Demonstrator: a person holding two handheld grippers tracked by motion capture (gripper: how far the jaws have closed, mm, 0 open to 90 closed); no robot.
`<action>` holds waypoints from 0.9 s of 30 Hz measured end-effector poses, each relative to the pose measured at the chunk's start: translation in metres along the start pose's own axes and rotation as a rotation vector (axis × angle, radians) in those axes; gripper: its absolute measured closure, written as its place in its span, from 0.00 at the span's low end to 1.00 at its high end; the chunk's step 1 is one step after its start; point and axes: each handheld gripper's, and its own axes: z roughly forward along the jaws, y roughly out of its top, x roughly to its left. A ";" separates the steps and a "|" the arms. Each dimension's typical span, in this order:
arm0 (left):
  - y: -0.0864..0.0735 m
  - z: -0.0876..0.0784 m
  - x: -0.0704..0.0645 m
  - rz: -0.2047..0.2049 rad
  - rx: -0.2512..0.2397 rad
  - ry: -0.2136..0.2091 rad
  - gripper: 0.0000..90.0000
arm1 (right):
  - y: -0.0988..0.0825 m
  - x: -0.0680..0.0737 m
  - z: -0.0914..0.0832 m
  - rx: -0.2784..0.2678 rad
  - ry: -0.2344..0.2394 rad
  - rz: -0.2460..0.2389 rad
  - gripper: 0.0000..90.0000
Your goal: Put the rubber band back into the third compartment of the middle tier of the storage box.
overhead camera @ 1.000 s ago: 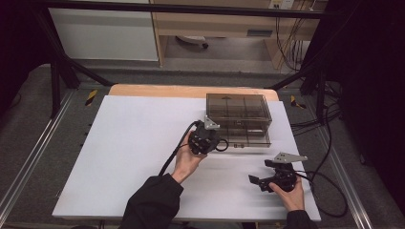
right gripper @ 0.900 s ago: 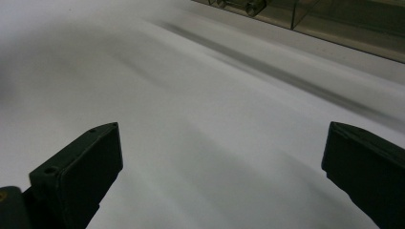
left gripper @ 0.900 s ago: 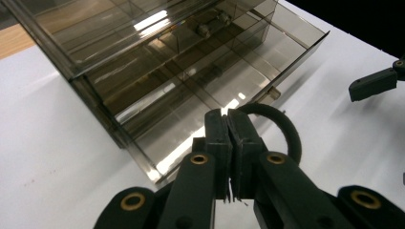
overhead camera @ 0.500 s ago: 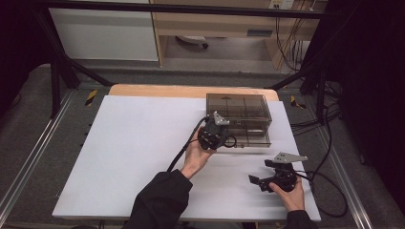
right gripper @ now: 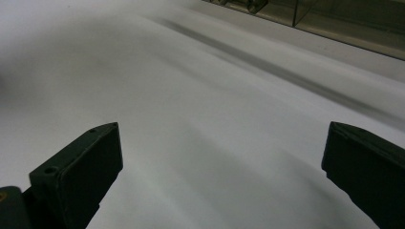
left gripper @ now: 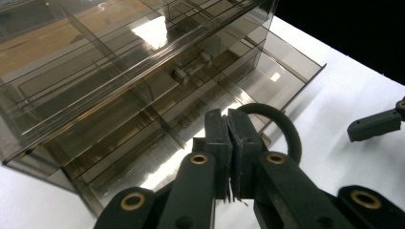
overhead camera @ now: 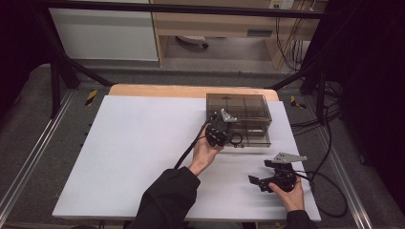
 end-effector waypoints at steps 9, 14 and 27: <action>0.006 0.012 -0.006 0.003 -0.003 -0.004 0.97 | 0.000 0.000 0.000 0.000 -0.001 -0.002 0.01; 0.010 0.016 -0.009 0.008 0.001 -0.006 0.97 | 0.000 0.000 0.000 -0.001 -0.002 -0.002 0.01; 0.018 0.033 -0.018 0.005 -0.004 -0.014 0.97 | 0.000 0.000 -0.001 0.000 -0.002 -0.002 0.01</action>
